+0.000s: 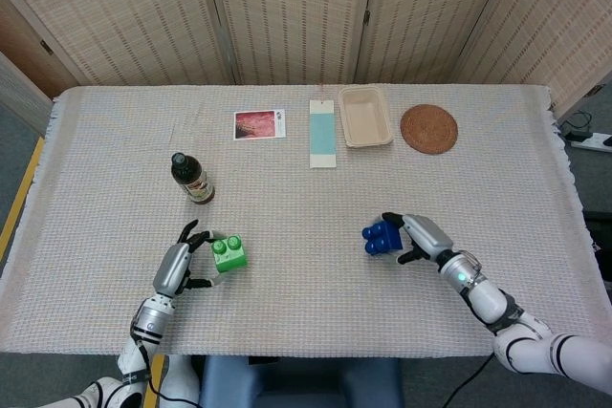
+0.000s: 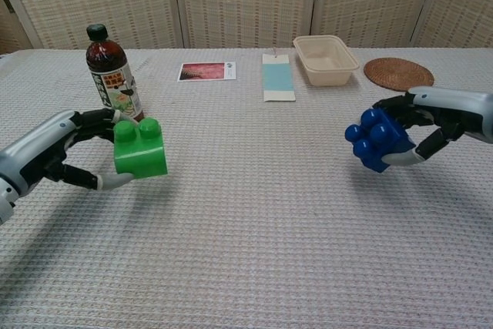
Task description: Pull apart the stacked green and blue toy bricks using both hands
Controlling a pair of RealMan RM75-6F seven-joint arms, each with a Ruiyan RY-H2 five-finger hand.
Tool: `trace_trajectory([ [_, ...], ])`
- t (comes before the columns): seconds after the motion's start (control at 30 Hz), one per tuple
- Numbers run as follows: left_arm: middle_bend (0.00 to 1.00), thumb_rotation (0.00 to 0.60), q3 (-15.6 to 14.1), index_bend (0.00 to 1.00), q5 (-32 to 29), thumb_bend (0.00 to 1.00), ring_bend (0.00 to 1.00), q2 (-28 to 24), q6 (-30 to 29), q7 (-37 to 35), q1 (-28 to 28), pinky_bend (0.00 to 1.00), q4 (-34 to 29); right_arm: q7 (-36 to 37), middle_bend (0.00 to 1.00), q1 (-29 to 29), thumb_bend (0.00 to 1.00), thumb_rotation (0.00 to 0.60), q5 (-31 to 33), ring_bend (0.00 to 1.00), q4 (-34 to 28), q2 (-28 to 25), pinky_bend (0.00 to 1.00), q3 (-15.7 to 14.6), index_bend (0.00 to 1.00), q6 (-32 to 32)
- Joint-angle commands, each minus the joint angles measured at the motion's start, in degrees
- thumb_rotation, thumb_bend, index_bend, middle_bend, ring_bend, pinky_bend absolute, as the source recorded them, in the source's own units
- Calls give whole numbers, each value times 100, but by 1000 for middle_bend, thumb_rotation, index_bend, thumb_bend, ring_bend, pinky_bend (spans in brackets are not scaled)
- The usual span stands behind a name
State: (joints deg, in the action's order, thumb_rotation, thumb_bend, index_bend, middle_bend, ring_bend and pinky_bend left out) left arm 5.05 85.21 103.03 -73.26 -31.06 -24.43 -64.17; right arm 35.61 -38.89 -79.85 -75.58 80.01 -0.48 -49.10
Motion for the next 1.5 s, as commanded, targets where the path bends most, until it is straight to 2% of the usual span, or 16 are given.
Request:
trace_trajectory([
  [0.03, 914, 600, -13, 814, -42, 370, 342, 84, 84, -241, 11, 0, 187, -117, 532, 55, 378, 600, 45, 424, 20, 38, 231, -4, 796, 72],
  [0.1, 914, 600, -35, 812, -24, 370, 340, 119, 114, -334, 3, 0, 287, -141, 516, 72, 377, 600, 30, 411, -32, 32, 231, 26, 784, 69],
  [0.17, 877, 600, -79, 764, 32, 370, 308, 105, 146, -362, -21, 0, 336, -128, 462, 76, 378, 600, -37, 367, -90, 11, 228, 52, 718, 48],
  [0.23, 734, 600, -110, 645, 39, 367, 225, 56, 226, -369, -42, 0, 310, -33, 345, 70, 379, 600, -143, 261, -117, -12, 194, 44, 487, 52],
  [0.27, 661, 600, -118, 589, 25, 367, 189, 18, 287, -378, -54, 0, 273, 68, 226, 32, 379, 600, -246, 158, -143, -56, 135, 2, 261, 136],
  [0.33, 433, 600, -146, 420, -15, 366, 80, -70, 462, -396, -89, 0, 190, 287, 62, -96, 378, 600, -468, 37, -200, -207, 40, -111, 37, 388],
  [0.37, 310, 600, -162, 333, -27, 362, 36, -119, 553, -389, -114, 0, 142, 353, 8, -121, 378, 600, -542, 2, -211, -250, 6, -131, 0, 411],
  [0.43, 107, 600, -202, 190, -23, 345, 0, -235, 734, -378, -180, 0, 24, 399, 0, -138, 378, 600, -649, 0, -195, -291, 0, -151, 0, 387],
  [0.5, 11, 600, -249, 88, 22, 320, 0, -329, 844, -381, -235, 0, -64, 423, 0, -144, 379, 600, -682, 0, -202, -320, 0, -150, 0, 378],
  [0.63, 0, 600, -279, 1, 147, 289, 0, -411, 785, -353, -280, 0, -90, 342, 0, -189, 379, 600, -807, 0, -340, -486, 0, -212, 0, 421],
  [0.83, 0, 600, -450, 0, 714, 270, 0, -509, 333, 197, -377, 0, 317, -147, 0, -41, 379, 600, -965, 0, -689, -823, 0, -205, 0, -42],
  [1.0, 0, 600, -622, 14, 984, 262, 0, -1163, 90, 1156, -337, 0, -211, -2012, 0, 530, 379, 600, -971, 0, -957, -1034, 0, -130, 0, -1145],
  [1.17, 0, 600, -710, 112, 948, 262, 0, -1780, -557, 2254, 149, 0, -949, -4225, 0, 1392, 379, 600, -451, 0, -1827, -1279, 0, -130, 0, -2223],
  [1.33, 6, 600, -904, 139, 994, 264, 0, -2056, -1099, 2569, 612, 0, -1246, -5423, 0, 2016, 378, 600, -151, 0, -2227, -1271, 0, -225, 0, -2958],
  [1.43, 50, 600, -994, 179, 763, 267, 0, -2216, -1268, 3292, 977, 0, -1562, -6050, 0, 2386, 378, 600, 280, 0, -2605, -1262, 0, -255, 0, -3276],
  [1.5, 62, 600, -1028, 202, 751, 268, 0, -2184, -1691, 3815, 1309, 0, -1684, -6444, 0, 2574, 379, 600, 309, 0, -2781, -1191, 0, -272, 0, -3561],
])
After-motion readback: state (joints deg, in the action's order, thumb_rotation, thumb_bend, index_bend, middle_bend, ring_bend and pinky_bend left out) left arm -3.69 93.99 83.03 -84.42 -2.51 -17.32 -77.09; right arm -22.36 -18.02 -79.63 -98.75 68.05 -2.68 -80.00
